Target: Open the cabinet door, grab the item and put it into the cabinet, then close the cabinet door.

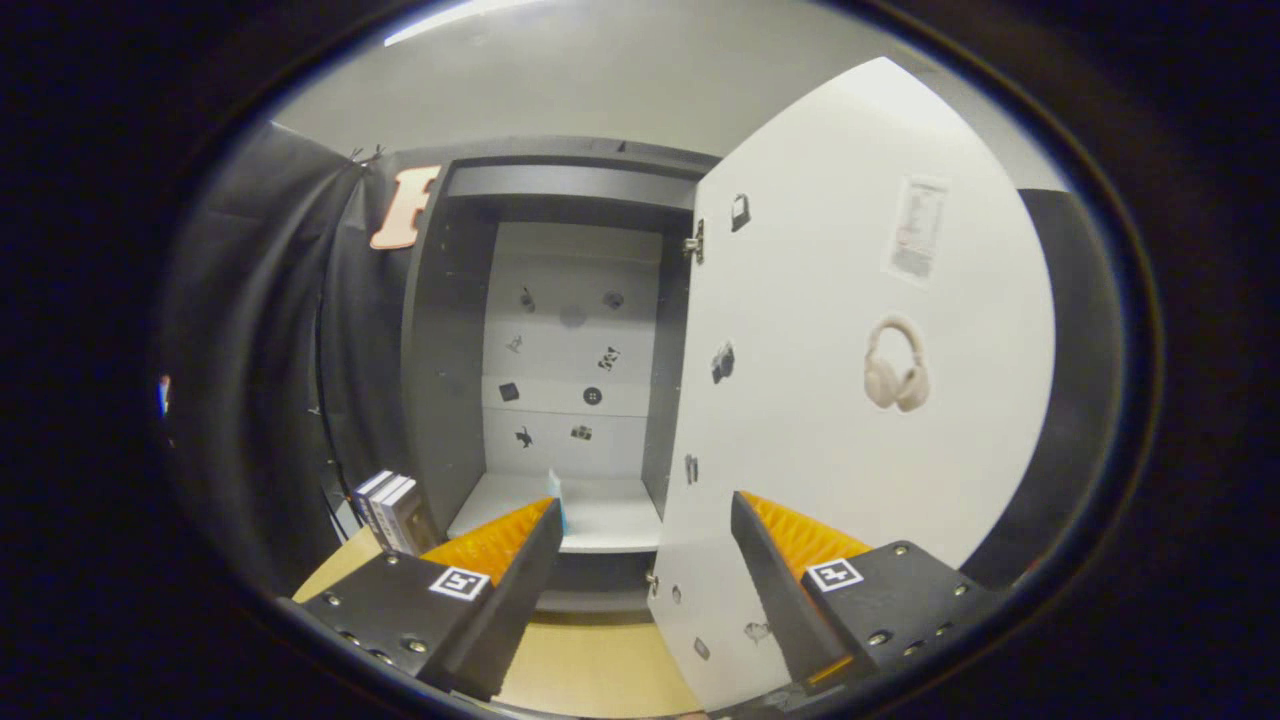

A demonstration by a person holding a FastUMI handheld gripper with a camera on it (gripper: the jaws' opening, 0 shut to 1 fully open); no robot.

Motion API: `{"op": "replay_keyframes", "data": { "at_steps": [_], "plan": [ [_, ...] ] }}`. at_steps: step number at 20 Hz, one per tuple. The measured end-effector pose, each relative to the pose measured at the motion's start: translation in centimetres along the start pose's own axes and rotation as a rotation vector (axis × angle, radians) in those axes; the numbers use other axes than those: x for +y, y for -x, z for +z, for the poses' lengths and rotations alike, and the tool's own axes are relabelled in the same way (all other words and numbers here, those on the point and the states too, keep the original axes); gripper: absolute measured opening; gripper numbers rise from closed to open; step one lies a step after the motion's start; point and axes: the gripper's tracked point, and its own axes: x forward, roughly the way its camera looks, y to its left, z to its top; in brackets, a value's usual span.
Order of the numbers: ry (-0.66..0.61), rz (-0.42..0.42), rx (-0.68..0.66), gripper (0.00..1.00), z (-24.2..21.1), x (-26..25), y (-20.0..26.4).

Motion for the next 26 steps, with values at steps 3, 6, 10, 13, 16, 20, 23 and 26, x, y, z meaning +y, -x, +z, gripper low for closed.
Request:
{"op": "replay_keyframes", "data": {
  "at_steps": [3,6,10,13,16,20,23,26],
  "plan": [
    [-0.012,-0.031,0.008,0.99,-0.5,-1.7,3.0],
    [-0.013,-0.072,0.021,0.99,-1.4,-3.5,5.4],
    [-0.038,-0.173,0.056,1.0,-2.2,-7.6,7.1],
    [-0.049,-0.249,0.074,1.0,-2.8,-10.5,8.6],
    [-0.08,-0.313,0.095,0.99,-3.8,-13.0,9.7],
    [-0.071,-0.383,0.13,1.0,-5.1,-16.4,9.7],
    [-0.006,-0.44,0.156,1.0,-5.9,-19.0,9.4],
    [-0.018,-0.477,0.15,1.0,-6.0,-20.4,8.4]
  ]
}}
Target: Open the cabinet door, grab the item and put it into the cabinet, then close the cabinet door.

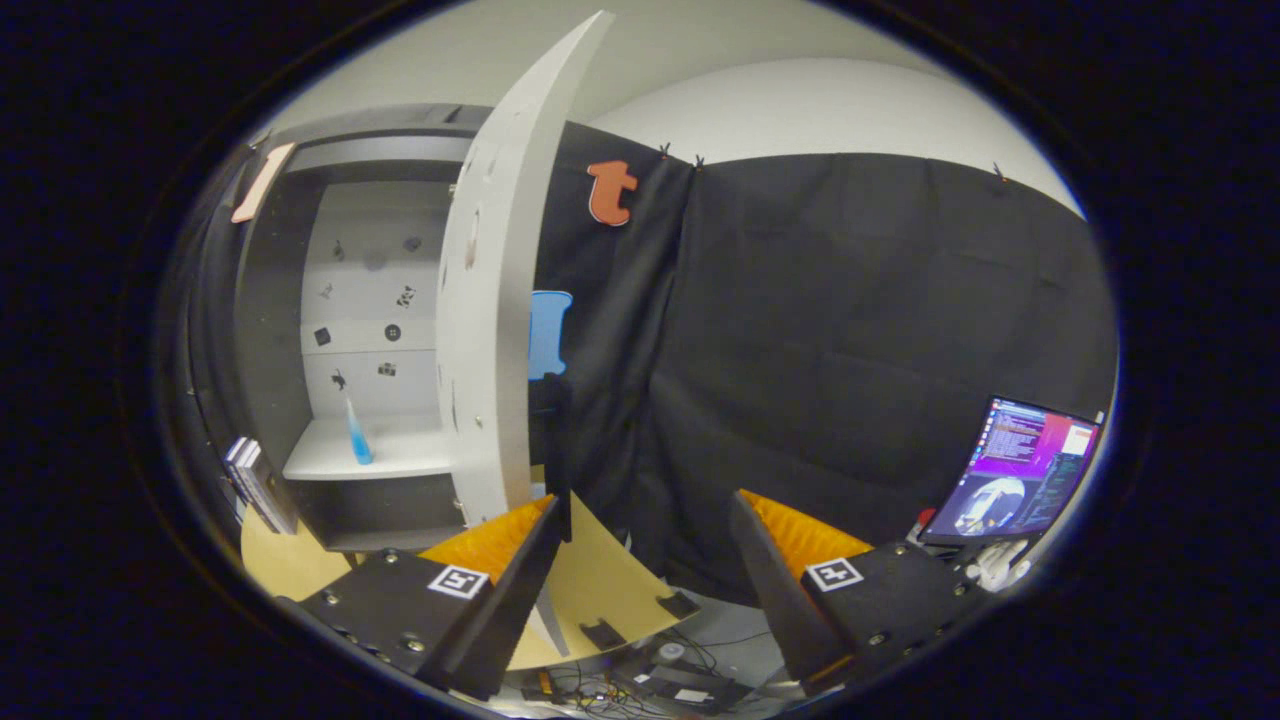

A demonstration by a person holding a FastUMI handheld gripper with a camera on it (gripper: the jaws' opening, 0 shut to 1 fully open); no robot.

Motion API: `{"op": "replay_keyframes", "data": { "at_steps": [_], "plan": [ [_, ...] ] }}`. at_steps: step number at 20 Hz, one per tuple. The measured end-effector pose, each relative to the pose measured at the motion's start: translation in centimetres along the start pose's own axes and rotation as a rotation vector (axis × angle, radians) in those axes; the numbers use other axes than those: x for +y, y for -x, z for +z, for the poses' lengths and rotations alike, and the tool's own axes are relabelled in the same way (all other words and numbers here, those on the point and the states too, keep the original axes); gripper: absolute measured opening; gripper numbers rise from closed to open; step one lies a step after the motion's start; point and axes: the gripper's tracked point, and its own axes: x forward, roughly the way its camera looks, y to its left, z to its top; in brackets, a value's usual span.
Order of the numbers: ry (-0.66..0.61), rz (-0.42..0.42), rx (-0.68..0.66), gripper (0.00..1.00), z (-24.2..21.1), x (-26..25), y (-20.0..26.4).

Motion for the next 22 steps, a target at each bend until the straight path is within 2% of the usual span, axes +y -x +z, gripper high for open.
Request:
{"op": "replay_keyframes", "data": {
  "at_steps": [3,9,19,22],
  "plan": [
    [-0.029,0.006,0.001,1.0,-0.3,0.2,-1.3],
    [-0.012,0.005,-0.005,0.97,-0.1,0.5,-2.7],
    [-0.012,0.131,-0.002,0.96,0.0,2.3,-2.3],
    [0.001,0.197,-0.004,0.95,0.0,3.9,-1.6]
  ]
}}
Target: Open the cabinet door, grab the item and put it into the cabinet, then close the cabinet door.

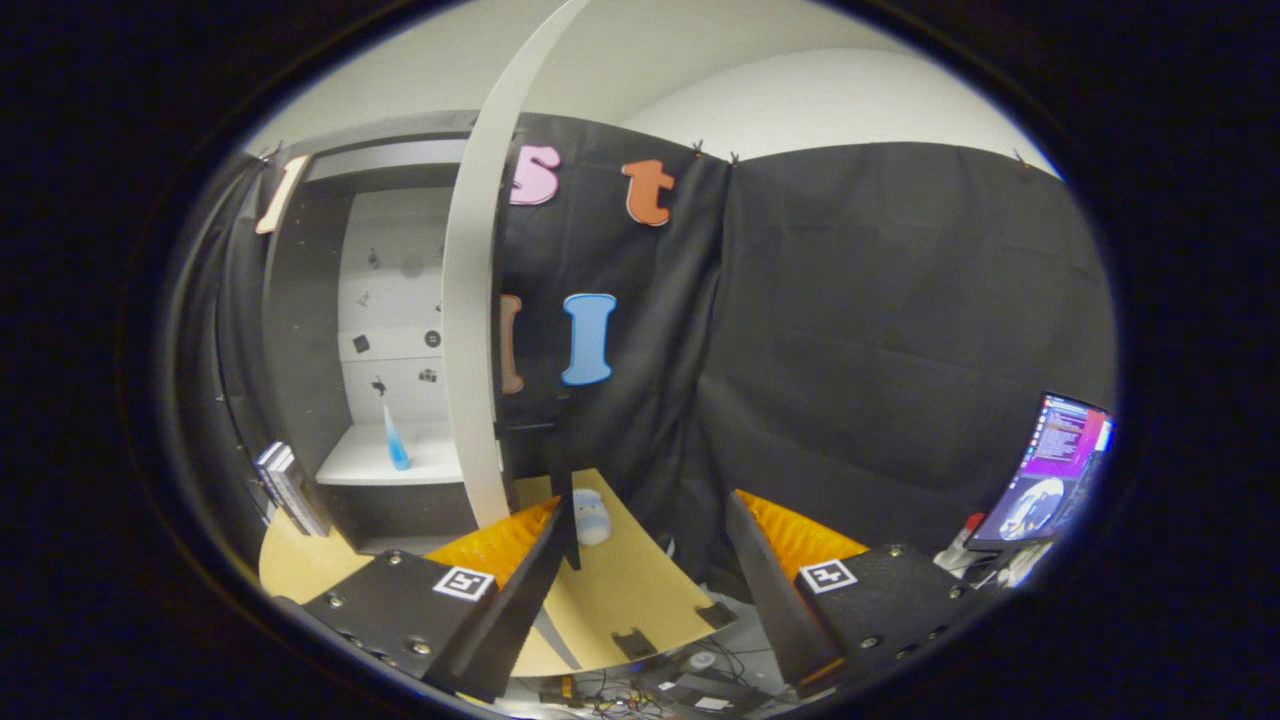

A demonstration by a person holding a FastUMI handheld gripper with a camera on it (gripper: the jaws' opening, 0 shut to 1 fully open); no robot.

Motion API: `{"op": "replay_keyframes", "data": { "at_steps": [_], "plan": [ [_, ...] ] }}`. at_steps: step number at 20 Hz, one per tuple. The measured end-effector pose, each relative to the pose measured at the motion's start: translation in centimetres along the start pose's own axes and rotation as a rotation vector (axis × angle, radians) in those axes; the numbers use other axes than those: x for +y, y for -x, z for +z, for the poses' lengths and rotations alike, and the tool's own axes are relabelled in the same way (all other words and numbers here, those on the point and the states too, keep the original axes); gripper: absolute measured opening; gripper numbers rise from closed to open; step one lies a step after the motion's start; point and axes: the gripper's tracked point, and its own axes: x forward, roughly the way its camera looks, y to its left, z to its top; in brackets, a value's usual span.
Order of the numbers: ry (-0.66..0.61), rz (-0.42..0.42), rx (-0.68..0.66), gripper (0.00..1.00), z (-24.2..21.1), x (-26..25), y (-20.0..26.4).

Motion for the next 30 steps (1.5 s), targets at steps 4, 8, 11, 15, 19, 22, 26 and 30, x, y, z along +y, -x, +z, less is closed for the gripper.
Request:
{"op": "replay_keyframes", "data": {
  "at_steps": [4,8,11,15,19,22,26,30],
  "plan": [
    [0.008,0.147,0.001,0.95,0.1,4.3,1.1],
    [0.013,0.286,-0.004,0.95,-0.1,9.4,1.2],
    [-0.007,0.394,0.002,0.95,-0.2,12.3,1.3],
    [-0.037,0.485,0.005,0.95,-0.1,15.9,0.7],
    [-0.051,0.549,0.011,0.95,0.1,18.3,0.2],
    [-0.033,0.586,0.013,0.95,0.1,19.3,0.7],
    [-0.024,0.645,0.016,0.95,0.1,20.7,0.9],
    [-0.013,0.694,0.02,0.95,-0.1,22.3,0.8]
  ]
}}
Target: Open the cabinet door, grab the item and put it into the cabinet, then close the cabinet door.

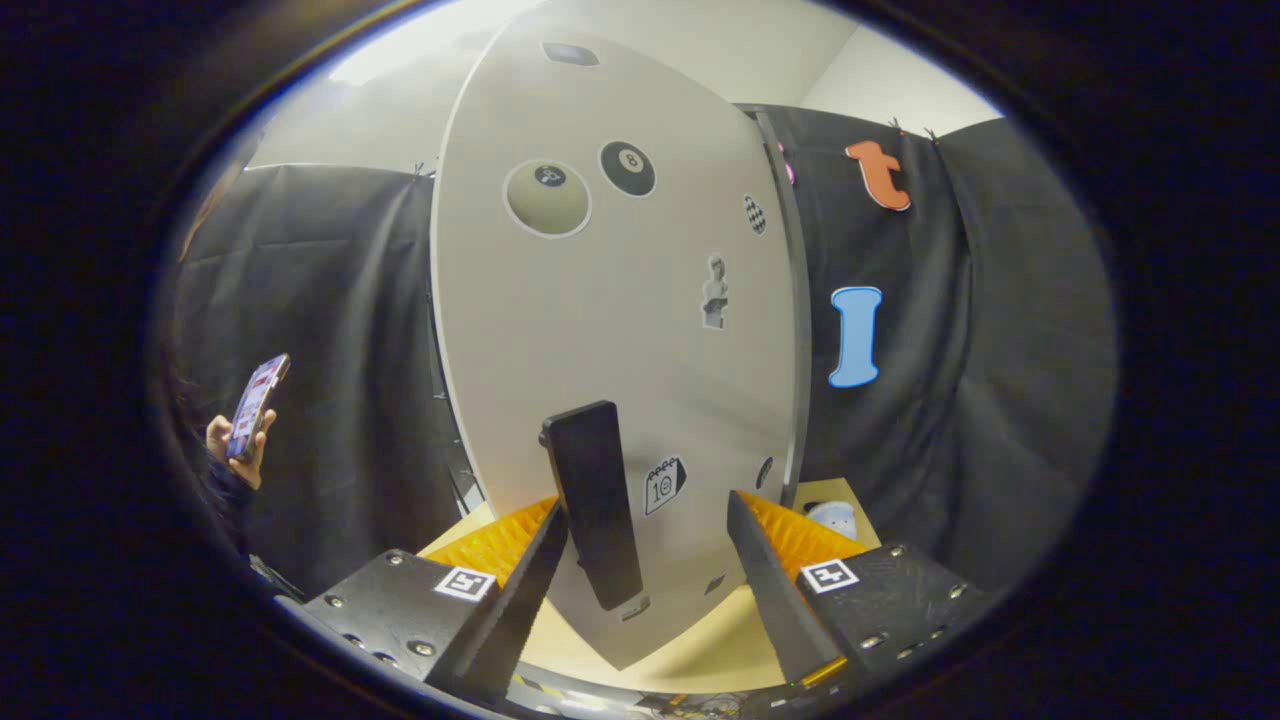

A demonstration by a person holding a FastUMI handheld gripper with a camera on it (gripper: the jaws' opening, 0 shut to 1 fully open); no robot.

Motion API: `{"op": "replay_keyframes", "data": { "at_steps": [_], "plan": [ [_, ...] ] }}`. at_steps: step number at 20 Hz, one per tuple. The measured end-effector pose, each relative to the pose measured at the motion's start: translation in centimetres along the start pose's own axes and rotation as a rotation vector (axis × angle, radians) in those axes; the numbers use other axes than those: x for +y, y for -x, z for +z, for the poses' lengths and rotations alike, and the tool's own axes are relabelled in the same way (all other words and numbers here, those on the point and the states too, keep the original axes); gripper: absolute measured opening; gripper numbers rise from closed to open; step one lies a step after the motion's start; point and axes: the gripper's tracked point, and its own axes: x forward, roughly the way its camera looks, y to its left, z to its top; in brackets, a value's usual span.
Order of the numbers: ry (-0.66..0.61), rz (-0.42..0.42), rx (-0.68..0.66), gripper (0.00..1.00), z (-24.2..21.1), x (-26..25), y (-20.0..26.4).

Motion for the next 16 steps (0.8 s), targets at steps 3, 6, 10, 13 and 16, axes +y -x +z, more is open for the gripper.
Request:
{"op": "replay_keyframes", "data": {
  "at_steps": [3,6,10,13,16],
  "plan": [
    [-0.011,0.033,-0.004,0.95,0.1,0.6,-1.3],
    [-0.006,0.078,-0.002,0.95,0.2,1.8,-2.7],
    [-0.002,0.136,0.004,0.95,0.1,4.1,-4.7],
    [-0.004,0.174,0.012,0.95,0.2,5.5,-6.7],
    [-0.006,0.189,0.021,0.97,0.4,6.5,-7.8]
  ]
}}
